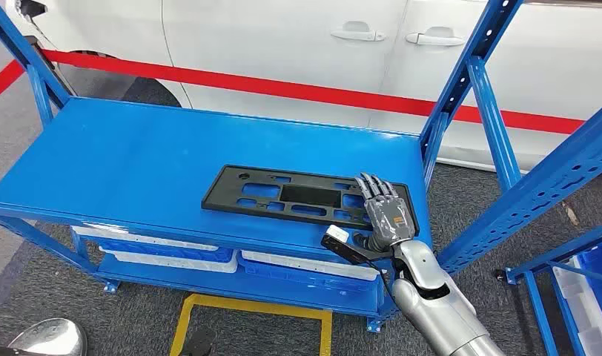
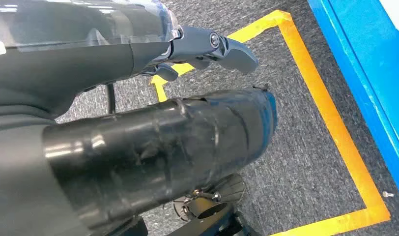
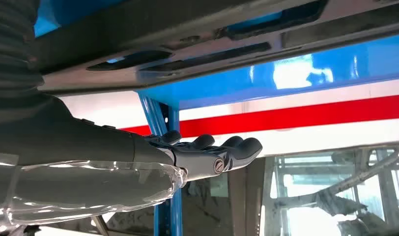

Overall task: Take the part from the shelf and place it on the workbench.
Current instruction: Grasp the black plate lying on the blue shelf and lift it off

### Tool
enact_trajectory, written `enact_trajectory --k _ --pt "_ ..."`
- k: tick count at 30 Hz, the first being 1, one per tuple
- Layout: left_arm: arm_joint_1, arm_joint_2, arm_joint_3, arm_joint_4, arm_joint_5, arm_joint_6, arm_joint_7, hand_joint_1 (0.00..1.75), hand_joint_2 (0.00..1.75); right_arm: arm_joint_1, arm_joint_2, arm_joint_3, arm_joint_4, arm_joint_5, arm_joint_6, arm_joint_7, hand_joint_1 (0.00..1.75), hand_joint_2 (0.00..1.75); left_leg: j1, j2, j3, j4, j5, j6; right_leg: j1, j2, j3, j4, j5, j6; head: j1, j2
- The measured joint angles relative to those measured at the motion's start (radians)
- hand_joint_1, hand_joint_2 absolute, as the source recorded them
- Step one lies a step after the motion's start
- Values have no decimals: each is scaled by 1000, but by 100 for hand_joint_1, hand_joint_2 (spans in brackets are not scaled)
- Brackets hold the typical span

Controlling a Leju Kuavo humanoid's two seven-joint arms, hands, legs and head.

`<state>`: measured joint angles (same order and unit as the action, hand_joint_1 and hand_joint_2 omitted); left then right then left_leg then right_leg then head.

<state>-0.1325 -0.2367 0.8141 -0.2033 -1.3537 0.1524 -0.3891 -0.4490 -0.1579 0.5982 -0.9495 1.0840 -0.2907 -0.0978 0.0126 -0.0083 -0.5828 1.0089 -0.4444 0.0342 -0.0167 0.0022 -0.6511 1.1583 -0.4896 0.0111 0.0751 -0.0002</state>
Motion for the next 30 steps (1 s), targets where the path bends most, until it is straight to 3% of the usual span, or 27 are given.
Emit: enact_trajectory --k 4,8,10,12,13,14,15,17,18,20,23,24,25,27,28,29,30 --pt "-2 0 -2 0 1 0 0 0 0 -15 8 2 22 23 -11 4 0 175 -4 1 -6 7 -4 -12 8 1 53 -120 21 -11 0 0" --pt "-1 0 -7 0 4 0 0 0 0 -28 20 6 47 51 -29 10 0 175 -3 1 -13 24 -20 -31 6 1 58 -129 27 -29 -1 0" --pt "-2 0 -10 0 8 0 0 0 0 -38 29 9 60 67 -36 12 0 175 -1 2 -51 111 -72 -40 4 -2 60 -133 31 -41 -1 0" --pt "-1 0 -11 0 11 0 0 0 0 -42 36 11 74 82 -43 14 0 175 0 2 -110 237 -124 -47 5 -3 60 -133 30 -46 -1 0" --pt "0 0 -11 0 12 0 0 0 0 -43 39 11 80 89 -49 14 0 175 0 2 -130 276 -131 -49 5 -3 60 -133 30 -46 -1 0" --pt "1 0 -12 0 12 0 0 0 0 -45 42 11 87 94 -54 14 0 175 0 2 -133 279 -119 -50 5 -2 60 -132 30 -47 -1 0" --pt "1 1 -12 0 13 0 1 0 0 -48 45 11 93 99 -60 14 0 175 1 2 -118 245 -91 -50 5 -1 62 -132 29 -46 -2 0" --pt "-1 1 -14 0 12 0 1 0 0 -54 51 11 102 105 -67 13 0 175 0 2 -60 116 -25 -45 7 0 62 -128 25 -42 -1 0" --pt "-3 1 -16 0 12 0 1 0 0 -57 54 11 106 107 -70 12 0 175 -1 2 -35 62 -7 -41 9 1 61 -125 24 -38 -1 0" --pt "-4 1 -17 0 13 0 2 0 0 -60 59 11 112 110 -73 11 0 175 -4 1 -16 16 -2 -33 12 2 56 -123 23 -28 -1 0" --pt "-2 1 -17 0 13 0 2 0 0 -64 65 11 120 112 -77 10 2 175 2 1 -12 2 4 -15 11 2 52 -115 14 -14 -1 0" --pt "-3 1 -17 0 13 0 2 0 0 -67 65 11 123 112 -78 9 13 175 5 1 -10 -3 7 -9 11 1 40 -89 -4 -9 -1 0" --pt "-4 0 -17 0 13 0 2 0 0 -68 65 11 125 112 -80 9 45 175 6 2 -8 -6 9 -5 9 1 20 -44 -31 -5 0 0" --pt "-5 1 -18 0 13 0 2 0 0 -68 65 11 132 111 -83 7 127 175 5 2 -9 -6 9 0 7 1 -40 83 -88 2 0 0" --pt "-5 1 -18 0 13 -1 2 0 0 -68 66 11 136 111 -84 5 160 175 5 2 -9 -5 8 0 5 1 -63 129 -101 5 0 0" --pt "-4 1 -18 0 13 -1 3 0 0 -68 66 11 139 111 -85 1 171 175 5 2 -9 -4 8 0 3 1 -71 143 -94 6 0 0" --pt "-4 1 -18 0 13 0 3 0 0 -68 66 11 142 111 -86 -3 174 175 6 1 -9 -2 6 -1 1 0 -60 118 -69 7 0 0"
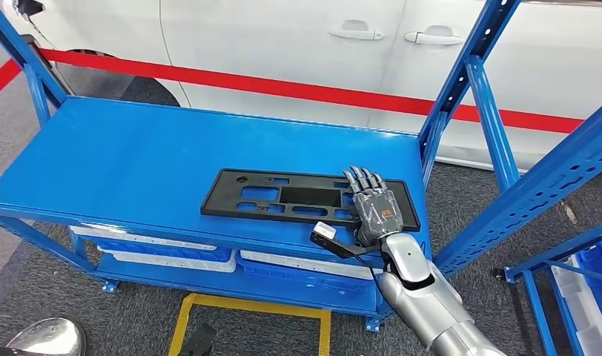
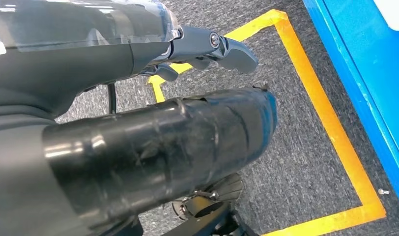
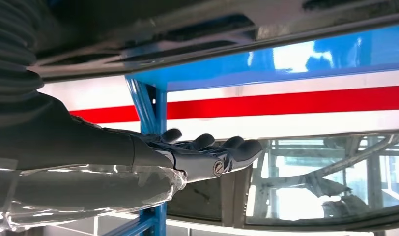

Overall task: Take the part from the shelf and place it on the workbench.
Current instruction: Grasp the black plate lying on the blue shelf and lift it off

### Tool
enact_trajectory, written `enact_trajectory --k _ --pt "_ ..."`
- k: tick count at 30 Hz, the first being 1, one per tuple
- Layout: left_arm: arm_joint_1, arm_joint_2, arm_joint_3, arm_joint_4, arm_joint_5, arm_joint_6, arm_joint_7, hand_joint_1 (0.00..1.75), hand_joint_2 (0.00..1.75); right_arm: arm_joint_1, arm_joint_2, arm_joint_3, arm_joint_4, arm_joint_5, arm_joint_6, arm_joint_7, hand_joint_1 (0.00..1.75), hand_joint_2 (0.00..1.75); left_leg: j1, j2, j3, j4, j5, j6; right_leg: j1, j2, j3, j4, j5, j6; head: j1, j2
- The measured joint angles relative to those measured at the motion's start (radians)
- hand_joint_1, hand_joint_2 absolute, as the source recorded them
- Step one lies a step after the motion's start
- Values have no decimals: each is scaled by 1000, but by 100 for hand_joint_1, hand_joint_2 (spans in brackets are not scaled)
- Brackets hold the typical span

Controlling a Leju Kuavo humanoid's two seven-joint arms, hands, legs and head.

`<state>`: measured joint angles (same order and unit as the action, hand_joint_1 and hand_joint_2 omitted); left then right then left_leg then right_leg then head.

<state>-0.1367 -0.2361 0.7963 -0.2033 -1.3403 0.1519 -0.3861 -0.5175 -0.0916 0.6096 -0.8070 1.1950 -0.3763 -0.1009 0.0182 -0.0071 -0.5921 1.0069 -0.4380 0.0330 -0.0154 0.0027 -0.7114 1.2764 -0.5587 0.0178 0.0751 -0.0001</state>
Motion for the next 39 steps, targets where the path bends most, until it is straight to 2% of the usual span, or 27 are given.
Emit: enact_trajectory --k 2,4,6,7,9,10,12,13,14,15,16,18,19,20,22,24,25,28,29,30,31,33,34,35,38,39 --pt "0 0 -1 0 0 0 0 0 0 -4 0 0 4 -1 -1 -6 175 175 0 -1 0 6 -4 -5 -2 -1 60 -126 66 -4 0 0" --pt "0 0 -1 0 1 1 0 0 0 -7 1 0 7 -3 -3 -9 175 175 -3 -1 -3 12 -7 -12 3 0 103 -220 93 -12 0 0" --pt "0 0 -1 0 2 1 0 0 0 -7 2 -1 9 -5 -6 -13 175 175 -6 -1 -6 13 -7 -22 8 1 108 -236 91 -19 -1 0" --pt "1 0 -1 0 3 1 0 0 0 -6 2 -1 10 -6 -7 -14 175 175 -5 -1 -7 11 -7 -27 7 1 108 -237 94 -25 0 0" --pt "1 0 -1 0 4 1 0 0 0 -6 2 -3 11 -7 -12 -16 175 175 -4 0 -16 34 -27 -36 2 0 111 -245 99 -38 -1 0" --pt "1 0 -1 0 4 1 0 0 0 -6 2 -4 11 -7 -15 -17 175 175 -3 0 -33 72 -51 -40 0 -1 113 -248 101 -44 -1 0" --pt "2 0 -1 0 6 1 0 0 0 -5 2 -5 11 -7 -19 -19 175 175 -2 1 -87 195 -112 -46 2 -2 113 -248 101 -51 -2 0" --pt "3 0 -1 0 7 1 0 0 0 -5 2 -5 11 -7 -21 -20 175 175 -2 1 -114 253 -132 -48 3 -2 113 -248 100 -52 -1 0" --pt "4 0 -1 0 8 1 0 0 0 -4 2 -5 11 -7 -22 -20 175 175 -2 1 -127 281 -134 -49 3 -2 113 -247 100 -52 -1 0" --pt "4 0 -1 0 9 1 0 0 0 -4 2 -7 10 -6 -23 -20 175 175 -2 1 -124 273 -117 -48 4 -1 114 -247 99 -52 -1 0" --pt "5 0 -1 0 10 1 0 0 0 -4 2 -8 9 -6 -23 -20 175 175 -2 1 -102 227 -85 -46 4 -1 116 -246 98 -51 -1 0" --pt "4 1 -2 0 12 2 0 0 0 -3 2 -14 4 -6 -25 -20 175 175 -3 1 -40 93 -26 -39 6 1 117 -243 94 -46 -1 0" --pt "3 1 -2 0 14 2 0 0 0 -3 1 -17 1 -6 -26 -20 175 175 -5 1 -18 46 -12 -35 8 2 116 -241 93 -42 -1 0" --pt "3 1 -3 0 15 3 0 0 0 -1 1 -19 -2 -7 -27 -21 175 175 -6 0 -7 22 -9 -32 9 2 114 -240 93 -38 -1 0" --pt "4 1 -5 0 18 5 0 0 0 5 1 -24 -14 -9 -32 -22 175 175 -7 0 -5 14 -10 -25 11 3 111 -242 96 -28 -1 0" --pt "4 1 -7 0 20 7 0 0 0 14 -1 -29 -32 -14 -37 -25 175 175 -3 1 -2 4 -4 -13 9 3 104 -225 80 -19 0 0" --pt "3 1 -7 0 21 8 0 0 0 19 -2 -31 -45 -16 -40 -26 175 175 -1 2 0 0 -2 -6 8 3 89 -193 59 -14 0 0" --pt "3 1 -9 0 26 11 0 0 0 42 -6 -39 -99 -19 -61 -28 175 175 -1 2 0 -1 -2 3 3 2 4 -15 -23 -4 0 0" --pt "4 1 -9 0 29 12 0 0 0 52 -6 -41 -122 -17 -71 -26 175 175 -1 2 0 0 -3 3 2 2 -16 23 -30 -2 0 0" --pt "6 1 -10 0 32 13 0 0 0 62 -8 -43 -150 -13 -82 -24 175 175 -1 1 0 2 -4 2 1 2 -18 23 -17 -2 0 0" --pt "7 1 -10 0 36 14 0 0 0 72 -9 -44 -184 -5 -94 -21 175 175 -1 1 0 5 -7 1 0 2 -1 -15 14 -2 0 0" --pt "8 1 -9 0 42 17 -1 0 0 94 -11 -46 -263 18 -117 -10 175 175 -2 0 0 13 -14 -5 1 1 59 -144 77 -8 0 0" --pt "8 1 -9 0 45 18 -2 0 0 104 -11 -46 -303 31 -127 -3 175 175 -4 0 -2 17 -17 -9 3 1 82 -193 92 -12 0 0" --pt "8 1 -9 0 48 19 -3 0 0 116 -11 -45 -342 44 -135 4 175 175 -6 0 -3 19 -19 -13 6 1 93 -219 95 -16 0 0" --pt "11 1 -9 0 58 25 -5 0 0 157 -10 -43 -448 85 -157 24 175 175 -7 0 -3 19 -21 -27 7 0 98 -230 93 -28 0 0" --pt "12 1 -9 0 63 27 -8 0 0 174 -8 -42 -482 101 -165 31 175 175 -7 0 -6 29 -32 -31 5 -1 100 -234 94 -35 0 0"
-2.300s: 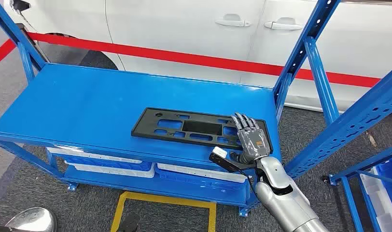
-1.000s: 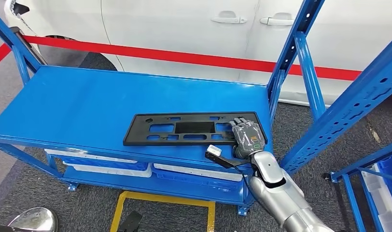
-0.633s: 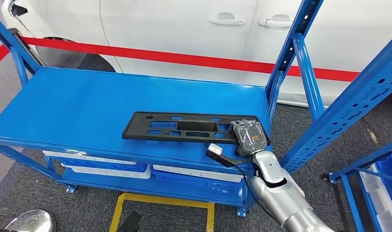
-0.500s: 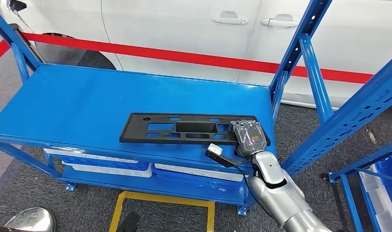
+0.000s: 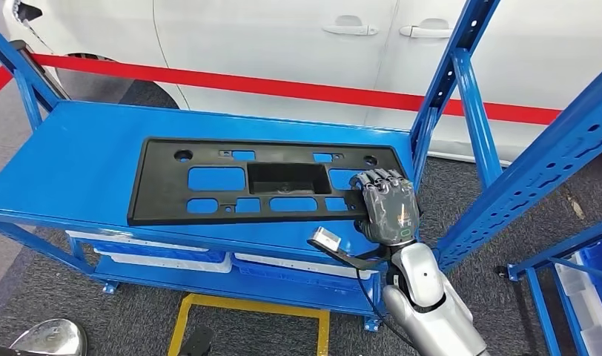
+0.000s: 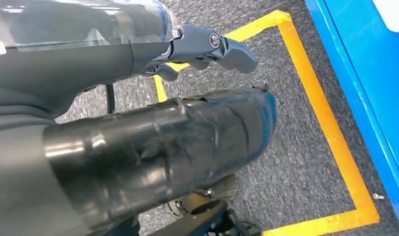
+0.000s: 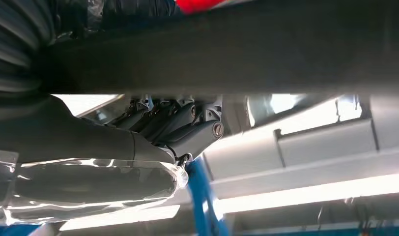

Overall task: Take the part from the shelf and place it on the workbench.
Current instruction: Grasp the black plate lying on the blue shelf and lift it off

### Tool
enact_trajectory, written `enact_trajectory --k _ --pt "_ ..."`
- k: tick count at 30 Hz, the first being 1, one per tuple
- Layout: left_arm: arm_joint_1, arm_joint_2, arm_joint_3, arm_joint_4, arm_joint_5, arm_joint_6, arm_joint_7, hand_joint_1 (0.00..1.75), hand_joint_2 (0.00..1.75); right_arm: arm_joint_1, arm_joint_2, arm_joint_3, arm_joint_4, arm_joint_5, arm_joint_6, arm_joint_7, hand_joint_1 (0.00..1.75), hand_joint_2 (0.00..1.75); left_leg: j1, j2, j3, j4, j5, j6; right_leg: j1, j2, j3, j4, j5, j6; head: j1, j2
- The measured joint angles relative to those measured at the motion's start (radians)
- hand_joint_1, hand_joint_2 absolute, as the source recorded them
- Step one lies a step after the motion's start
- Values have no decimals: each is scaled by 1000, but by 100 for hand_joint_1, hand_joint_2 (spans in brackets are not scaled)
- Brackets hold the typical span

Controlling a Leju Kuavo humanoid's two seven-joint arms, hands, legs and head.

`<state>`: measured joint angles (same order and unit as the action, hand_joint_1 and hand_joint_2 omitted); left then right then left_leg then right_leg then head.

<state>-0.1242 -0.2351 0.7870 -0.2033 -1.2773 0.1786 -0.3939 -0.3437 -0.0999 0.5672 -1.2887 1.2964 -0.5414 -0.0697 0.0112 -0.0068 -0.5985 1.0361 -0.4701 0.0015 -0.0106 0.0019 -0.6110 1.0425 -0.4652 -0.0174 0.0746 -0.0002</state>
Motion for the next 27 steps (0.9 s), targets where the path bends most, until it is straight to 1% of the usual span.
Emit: enact_trajectory --k 1,2,3,4,5,6,7,8,9,10,11,12,13,14,15,16,17,19,20,21,22,23,24,25,26,27 --pt "1 0 0 0 5 2 -4 0 0 18 3 3 -34 18 -10 7 175 175 0 0 -11 28 -20 -4 -2 -1 3 -4 1 -7 0 0" --pt "2 0 0 0 10 4 -8 0 0 40 8 8 -67 37 -22 14 175 175 1 1 -31 76 -50 -8 -3 -2 5 -6 2 -12 0 0" --pt "3 0 0 0 15 6 -12 0 0 62 13 17 -96 54 -36 20 175 175 1 1 -59 142 -84 -11 -2 -3 6 -6 1 -17 0 0" --pt "5 0 1 0 19 6 -15 0 0 83 19 27 -122 69 -47 26 175 175 1 1 -89 209 -112 -13 -1 -3 6 -6 0 -19 -1 0" --pt "7 0 1 0 21 6 -17 0 0 102 25 37 -145 81 -55 31 175 175 1 1 -111 256 -124 -14 0 -3 6 -5 -1 -20 0 0" --pt "9 0 2 0 23 7 -19 0 0 117 29 45 -163 88 -59 34 175 175 1 1 -118 268 -118 -14 0 -2 7 -4 -3 -21 0 0" --pt "10 0 2 0 25 7 -20 0 0 128 31 51 -180 92 -61 36 175 175 2 1 -105 240 -92 -13 0 -1 9 -3 -4 -21 -1 0" --pt "11 1 2 0 27 7 -22 0 0 137 34 55 -192 94 -62 36 175 175 2 1 -77 181 -57 -10 0 0 11 -2 -6 -20 -1 0" --pt "10 1 3 0 29 7 -25 0 0 144 36 60 -203 96 -64 36 175 175 1 1 -42 110 -27 -7 1 1 14 -1 -8 -18 0 0" --pt "10 1 3 0 31 7 -29 0 0 151 39 66 -213 98 -68 36 175 175 -1 1 -12 48 -6 -4 3 2 14 1 -10 -15 0 0" --pt "9 1 4 0 32 7 -34 0 0 160 43 73 -222 101 -73 35 175 175 -2 0 6 10 2 -1 5 2 15 2 -11 -11 0 0" --pt "10 1 5 0 34 7 -39 0 0 169 47 81 -229 103 -78 35 175 175 -4 -1 15 -9 2 1 6 2 14 2 -11 -7 0 0" --pt "11 1 7 0 37 7 -43 0 44 178 53 90 -236 107 -84 35 175 175 -6 -1 16 -13 2 3 7 2 14 1 -10 -2 0 0" --pt "12 1 9 0 40 5 -47 0 87 186 58 99 -243 110 -89 35 175 175 -3 -1 18 -16 5 8 6 2 15 0 -11 2 0 0" --pt "13 1 11 0 43 4 -51 0 131 192 61 108 -248 111 -93 36 175 175 0 0 20 -21 8 14 6 2 13 5 -17 7 0 0" --pt "13 1 12 0 45 1 -56 0 175 198 64 116 -253 112 -96 36 175 175 2 1 22 -26 12 21 6 1 5 27 -34 11 0 0" --pt "12 1 13 0 47 -2 -61 0 175 202 65 124 -257 112 -98 36 175 175 5 1 24 -30 14 27 5 1 -13 68 -61 15 0 0" --pt "13 2 13 0 49 -9 -70 0 175 209 65 136 -259 111 -101 39 175 175 5 1 24 -31 15 31 3 1 -70 194 -124 20 0 0" --pt "15 3 14 0 48 -12 -74 0 175 213 65 140 -259 109 -103 41 175 175 5 1 24 -30 14 31 2 1 -95 246 -141 22 0 0" --pt "16 4 14 0 48 -15 -78 0 175 216 65 143 -259 108 -104 43 175 175 4 1 23 -29 14 31 0 1 -106 269 -140 23 0 0" --pt "17 4 14 0 48 -17 -81 0 175 217 65 145 -259 106 -105 45 175 175 4 1 24 -28 13 30 -1 1 -98 253 -120 23 0 0" --pt "17 5 14 0 48 -18 -84 0 175 217 65 147 -259 104 -105 46 175 175 4 0 24 -26 12 29 -1 0 -71 198 -86 20 0 0" --pt "17 5 14 0 48 -19 -86 0 175 216 65 148 -259 101 -105 47 175 175 5 -1 25 -24 10 26 -1 0 -36 125 -54 16 0 0" --pt "17 5 14 0 48 -21 -88 0 175 216 65 149 -259 98 -105 47 175 175 3 -1 25 -21 8 23 1 0 -5 62 -31 13 0 0" --pt "17 5 14 0 48 -22 -91 0 175 216 65 150 -260 94 -106 48 175 175 2 -2 24 -19 7 19 3 0 16 18 -18 10 0 0" --pt "18 5 14 0 48 -24 -93 0 175 215 65 150 -260 91 -107 48 175 175 0 -2 22 -18 7 15 5 1 22 1 -18 7 0 0"
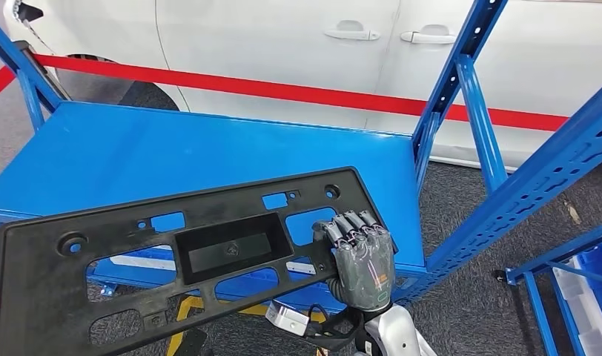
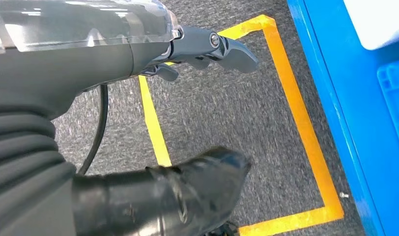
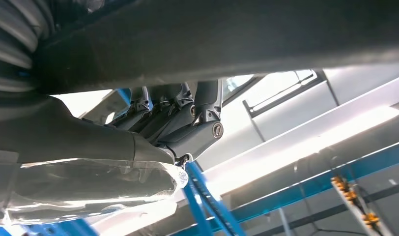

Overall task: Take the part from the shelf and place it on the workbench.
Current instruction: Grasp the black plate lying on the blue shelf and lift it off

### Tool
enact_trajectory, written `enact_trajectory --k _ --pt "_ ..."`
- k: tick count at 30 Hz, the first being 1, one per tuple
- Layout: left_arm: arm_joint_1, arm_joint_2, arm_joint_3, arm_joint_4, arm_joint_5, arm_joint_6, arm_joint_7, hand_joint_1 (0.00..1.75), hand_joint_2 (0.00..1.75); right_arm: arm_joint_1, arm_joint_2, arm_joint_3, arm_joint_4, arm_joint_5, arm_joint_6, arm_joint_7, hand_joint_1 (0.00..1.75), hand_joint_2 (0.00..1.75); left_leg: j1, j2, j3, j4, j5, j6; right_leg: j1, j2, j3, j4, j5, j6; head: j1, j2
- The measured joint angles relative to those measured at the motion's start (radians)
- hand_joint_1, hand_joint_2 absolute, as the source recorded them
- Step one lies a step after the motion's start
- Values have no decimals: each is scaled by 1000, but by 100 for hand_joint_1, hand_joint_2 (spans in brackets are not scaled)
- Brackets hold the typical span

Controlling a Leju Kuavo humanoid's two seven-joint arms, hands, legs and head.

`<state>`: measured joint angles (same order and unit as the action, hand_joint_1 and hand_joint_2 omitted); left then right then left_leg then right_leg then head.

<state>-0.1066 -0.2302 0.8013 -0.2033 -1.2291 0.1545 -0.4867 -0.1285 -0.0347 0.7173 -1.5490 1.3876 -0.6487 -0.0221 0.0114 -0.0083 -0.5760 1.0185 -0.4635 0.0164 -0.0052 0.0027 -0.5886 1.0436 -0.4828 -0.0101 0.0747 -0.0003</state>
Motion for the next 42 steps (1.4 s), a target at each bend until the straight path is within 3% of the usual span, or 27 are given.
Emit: enact_trajectory --k 2,4,5,8,9,10,11,13,15,19,21,23,24,25,26,28,30,33,35,38,39,40,41,42 --pt "1 0 0 0 0 -3 -4 0 175 0 0 0 -1 -6 -2 0 175 175 -2 0 0 -2 1 -10 1 2 -1 -3 3 -5 0 0" --pt "1 1 0 0 1 -4 -4 0 175 0 1 0 -1 -12 -2 1 175 175 -1 1 -6 16 -16 -20 -5 0 3 -11 8 -16 -1 0" --pt "1 2 1 0 3 -3 -1 0 175 0 3 0 -2 -15 -3 1 175 175 0 1 -21 53 -41 -25 -8 -1 5 -15 10 -22 -1 0" --pt "4 2 3 0 9 0 9 0 175 1 5 1 -2 -18 -4 2 175 175 3 2 -106 244 -135 -36 -8 -4 4 -15 11 -28 -1 0" --pt "6 2 4 0 10 1 11 0 175 1 5 1 -1 -18 -4 2 175 175 3 2 -122 280 -142 -38 -7 -4 4 -15 11 -28 -1 0" --pt "8 3 5 0 12 2 12 0 175 2 5 1 -1 -18 -4 2 175 175 3 2 -120 276 -127 -38 -7 -4 5 -14 11 -28 -1 0" --pt "9 3 5 0 12 2 12 0 175 2 5 1 -1 -18 -4 3 175 175 3 3 -97 230 -96 -37 -7 -3 7 -14 10 -27 -1 0" --pt "9 4 5 0 13 3 12 0 175 2 6 1 -1 -18 -4 3 175 175 2 2 -26 86 -29 -32 -5 -1 10 -12 7 -23 -1 0" --pt "8 5 5 0 13 4 12 0 175 2 6 1 -1 -18 -4 3 175 175 -1 1 12 4 -7 -24 -1 0 8 -9 6 -15 -1 0" --pt "11 5 7 0 9 21 28 0 175 2 6 1 -2 -19 -5 4 175 175 2 2 15 -12 -2 -1 0 0 2 3 -5 2 0 0" --pt "10 4 7 0 1 50 51 0 175 4 6 1 -2 -20 -7 7 175 175 6 3 17 -19 4 11 -2 0 -33 82 -56 10 0 0" --pt "10 4 7 0 -5 77 69 0 175 8 6 1 -1 -22 -10 10 175 175 5 4 15 -19 4 14 -4 0 -93 211 -115 15 0 0" --pt "10 4 7 0 -6 85 75 0 175 12 6 1 -1 -24 -11 12 175 175 5 4 14 -18 4 15 -5 0 -114 254 -126 17 0 0" --pt "11 4 7 0 -6 92 79 0 175 15 5 0 -1 -26 -12 14 175 175 4 4 14 -16 3 15 -6 0 -119 263 -117 16 0 0" --pt "11 3 7 0 -5 98 82 0 175 17 5 -1 -1 -28 -13 16 175 175 4 4 15 -14 2 14 -6 0 -104 232 -89 15 1 0" --pt "11 2 7 0 -5 110 85 0 175 19 5 -2 -2 -32 -14 20 175 175 3 2 16 -10 -2 10 -4 0 -38 99 -23 6 1 0" --pt "10 0 7 0 -6 117 85 0 175 21 5 -4 -3 -33 -15 21 175 175 0 2 14 -5 -5 3 0 0 3 7 4 -1 0 0" --pt "10 -1 7 0 -6 122 87 0 175 25 6 -5 -4 -33 -15 22 175 175 -1 2 11 -6 -5 -11 1 1 4 -9 5 -7 0 0" --pt "10 -1 7 0 -7 129 92 0 175 26 6 -6 -4 -33 -16 23 175 175 -1 3 1 21 -31 -21 -5 -1 8 -16 12 -17 -1 0" --pt "11 -1 7 0 -9 148 106 0 175 29 7 -9 -4 -36 -17 24 175 175 2 4 -66 189 -132 -32 -8 -5 6 -19 17 -25 -2 0" --pt "12 -1 7 0 -10 153 109 0 175 31 7 -11 -4 -38 -17 25 175 175 2 4 -87 242 -154 -35 -7 -6 4 -18 17 -26 -2 0" --pt "12 -1 7 0 -10 156 111 0 175 34 7 -13 -4 -39 -17 26 175 175 2 4 -94 266 -157 -36 -7 -6 1 -16 18 -26 -2 0" --pt "12 -1 7 0 -11 159 113 0 175 35 7 -16 -4 -41 -16 26 175 175 3 4 -82 252 -140 -36 -7 -5 -1 -13 18 -26 -2 0" --pt "12 -1 7 0 -11 160 113 0 175 36 7 -18 -4 -42 -16 26 175 175 3 4 -53 200 -108 -35 -7 -5 -2 -10 18 -26 -2 0"
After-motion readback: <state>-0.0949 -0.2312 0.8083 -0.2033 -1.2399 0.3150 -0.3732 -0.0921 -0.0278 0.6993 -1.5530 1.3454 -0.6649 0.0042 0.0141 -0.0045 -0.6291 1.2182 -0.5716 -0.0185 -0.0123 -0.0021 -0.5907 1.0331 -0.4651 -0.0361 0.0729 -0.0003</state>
